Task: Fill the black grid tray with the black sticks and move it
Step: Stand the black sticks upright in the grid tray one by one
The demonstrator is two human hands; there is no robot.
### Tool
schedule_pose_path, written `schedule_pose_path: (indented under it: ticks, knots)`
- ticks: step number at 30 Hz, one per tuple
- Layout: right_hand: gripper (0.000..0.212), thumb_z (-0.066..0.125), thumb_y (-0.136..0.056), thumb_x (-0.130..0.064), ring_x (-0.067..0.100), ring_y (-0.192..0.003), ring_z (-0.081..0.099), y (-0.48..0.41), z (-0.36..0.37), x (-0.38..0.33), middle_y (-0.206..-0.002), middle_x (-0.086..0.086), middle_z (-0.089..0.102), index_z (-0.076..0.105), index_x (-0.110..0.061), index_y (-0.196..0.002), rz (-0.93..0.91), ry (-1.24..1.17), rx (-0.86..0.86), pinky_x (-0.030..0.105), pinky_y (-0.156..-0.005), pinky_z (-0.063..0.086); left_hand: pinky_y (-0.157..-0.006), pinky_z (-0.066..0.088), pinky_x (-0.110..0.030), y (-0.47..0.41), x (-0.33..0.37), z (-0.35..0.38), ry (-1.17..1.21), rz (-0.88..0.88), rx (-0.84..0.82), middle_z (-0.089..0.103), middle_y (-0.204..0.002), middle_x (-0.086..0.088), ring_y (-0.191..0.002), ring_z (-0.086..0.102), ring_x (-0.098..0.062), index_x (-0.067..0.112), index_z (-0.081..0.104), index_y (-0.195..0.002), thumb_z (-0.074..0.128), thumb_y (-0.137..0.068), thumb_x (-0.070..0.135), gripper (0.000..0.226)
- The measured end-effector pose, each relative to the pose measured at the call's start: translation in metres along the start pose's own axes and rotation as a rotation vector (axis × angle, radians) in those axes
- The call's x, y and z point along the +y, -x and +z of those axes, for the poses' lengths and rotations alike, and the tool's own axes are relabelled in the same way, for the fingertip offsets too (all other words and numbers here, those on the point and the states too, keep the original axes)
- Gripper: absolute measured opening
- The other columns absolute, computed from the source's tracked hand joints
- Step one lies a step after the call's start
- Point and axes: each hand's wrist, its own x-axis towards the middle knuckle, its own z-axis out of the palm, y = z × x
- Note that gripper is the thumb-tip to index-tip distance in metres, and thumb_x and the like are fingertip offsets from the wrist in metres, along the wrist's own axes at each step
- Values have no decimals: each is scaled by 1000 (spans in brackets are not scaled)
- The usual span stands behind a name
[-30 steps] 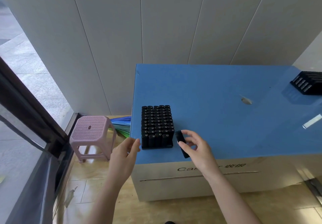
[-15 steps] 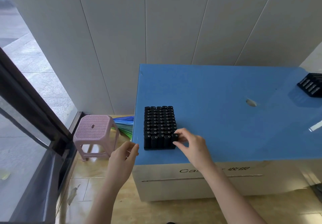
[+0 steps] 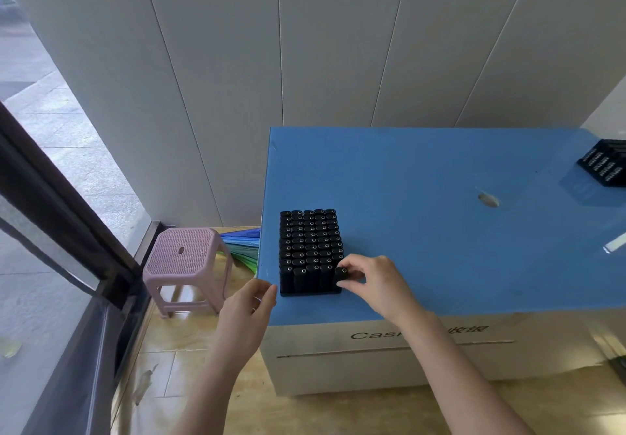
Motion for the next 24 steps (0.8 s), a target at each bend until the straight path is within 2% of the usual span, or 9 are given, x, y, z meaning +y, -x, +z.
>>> schedule_pose_path:
  ticks: [6, 9, 12, 14, 17, 19, 21, 24]
  knots:
    - [19, 73, -78, -24, 6, -74, 63, 7, 16, 3, -85, -8, 71, 69, -19, -96, -12, 43, 136, 22, -71, 51, -74, 51, -40, -2, -2, 1, -6, 8, 17, 66, -76, 2, -75, 62, -19, 17, 61, -80, 56, -91, 24, 13]
    - [16, 75, -75, -24, 8, -65, 58, 9, 19, 2, -78, -8, 64, 68, -17, -87, -26, 67, 209, 23, -62, 50, -73, 51, -38, -2, -5, 1, -10, 6, 12, 66, -76, 3, -76, 62, -18, 20, 59, -79, 56, -91, 23, 13]
    - [21, 77, -72, -23, 7, -66, 53, 11, 18, 3, -78, -11, 56, 62, -17, -86, 7, 45, 243, 17, -60, 44, -67, 46, -26, -4, -6, 2, -16, 17, 18, 64, -79, 6, -77, 59, -14, 20, 59, -81, 57, -90, 19, 9]
    - [33, 78, -71, -19, 3, -76, 51, 12, 18, 6, -88, -11, 53, 58, -18, -97, 56, -30, 233, 13, -67, 42, -63, 41, -16, -5, -5, 4, 6, 7, 7, 62, -84, 7, -78, 55, -11, 18, 58, -90, 59, -88, 15, 4]
    - [59, 69, -77, -4, 8, -106, 53, 7, 20, 12, -121, -4, 52, 43, -12, -130, 187, -154, 90, 22, -95, 44, -67, 42, -10, -12, -2, 10, 171, -88, -104, 60, -105, 4, -95, 56, -13, 15, 53, -112, 56, -87, 6, 27]
    - [69, 58, -79, 8, 12, -121, 48, 5, 23, 12, -133, -1, 47, 32, -11, -140, 245, -274, -28, 28, -106, 37, -82, 40, -16, -18, 1, 18, 288, -134, -189, 56, -119, 3, -111, 52, -13, 14, 47, -125, 50, -87, 0, 40]
    - [70, 51, -76, 15, 11, -118, 50, 3, 30, 9, -125, -5, 53, 37, -16, -137, 258, -364, -82, 24, -103, 39, -89, 35, -20, -24, 1, 26, 317, -124, -225, 54, -123, 4, -116, 48, -10, 16, 42, -131, 46, -84, -10, 54]
    - [71, 51, -75, 18, 7, -112, 52, 7, 45, 5, -114, -10, 55, 41, -20, -135, 305, -419, -59, 13, -91, 40, -84, 38, -12, -29, -6, 34, 260, -73, -193, 57, -116, 6, -113, 51, -9, 17, 41, -133, 49, -75, -18, 68]
